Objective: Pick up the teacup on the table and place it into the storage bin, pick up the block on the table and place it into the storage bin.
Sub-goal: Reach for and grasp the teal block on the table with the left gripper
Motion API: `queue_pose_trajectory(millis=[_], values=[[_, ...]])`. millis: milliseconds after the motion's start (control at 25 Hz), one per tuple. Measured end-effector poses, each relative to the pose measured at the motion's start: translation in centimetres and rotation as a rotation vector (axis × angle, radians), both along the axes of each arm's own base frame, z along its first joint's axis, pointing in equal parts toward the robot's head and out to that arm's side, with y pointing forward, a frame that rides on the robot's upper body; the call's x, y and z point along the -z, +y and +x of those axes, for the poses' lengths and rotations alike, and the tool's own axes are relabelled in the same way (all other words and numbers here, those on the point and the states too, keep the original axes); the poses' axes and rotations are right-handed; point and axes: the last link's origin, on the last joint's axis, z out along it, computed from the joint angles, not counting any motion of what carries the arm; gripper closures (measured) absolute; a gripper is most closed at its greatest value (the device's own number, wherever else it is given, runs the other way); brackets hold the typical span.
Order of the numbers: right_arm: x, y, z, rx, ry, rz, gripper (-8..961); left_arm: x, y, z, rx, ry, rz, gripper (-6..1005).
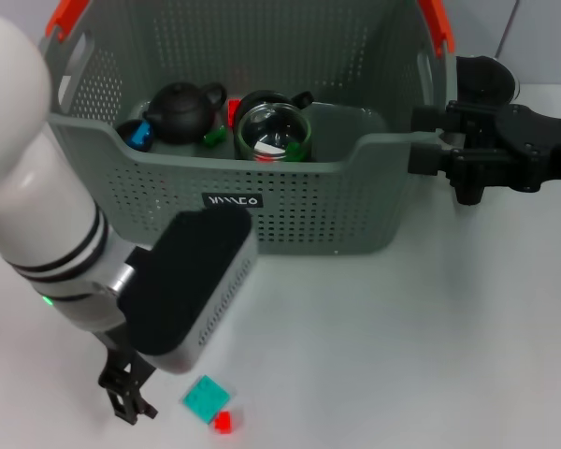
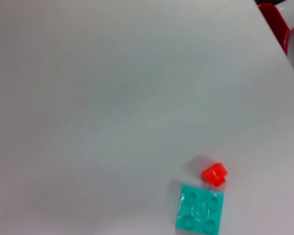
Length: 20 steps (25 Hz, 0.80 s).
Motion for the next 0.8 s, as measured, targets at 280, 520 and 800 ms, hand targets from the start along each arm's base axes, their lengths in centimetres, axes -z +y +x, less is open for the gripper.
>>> queue_pose_trajectory(millis=[280, 520, 800], values=[[0.0, -0.1, 0.1, 0.005, 0.003, 0.001, 13, 1.9, -0.4, 0.4, 0.029, 0.013, -0.068, 36], [-0.1, -0.3, 0.5, 0.015, 0.015, 0.015, 13, 2.9, -0.5, 0.8, 0.067, 0.014, -0.082, 43], [-0.3, -0.6, 0.9, 0.021, 0.020, 0.023, 12, 4.1, -0.3, 1.2, 0.073, 0.004, -0.113, 104]])
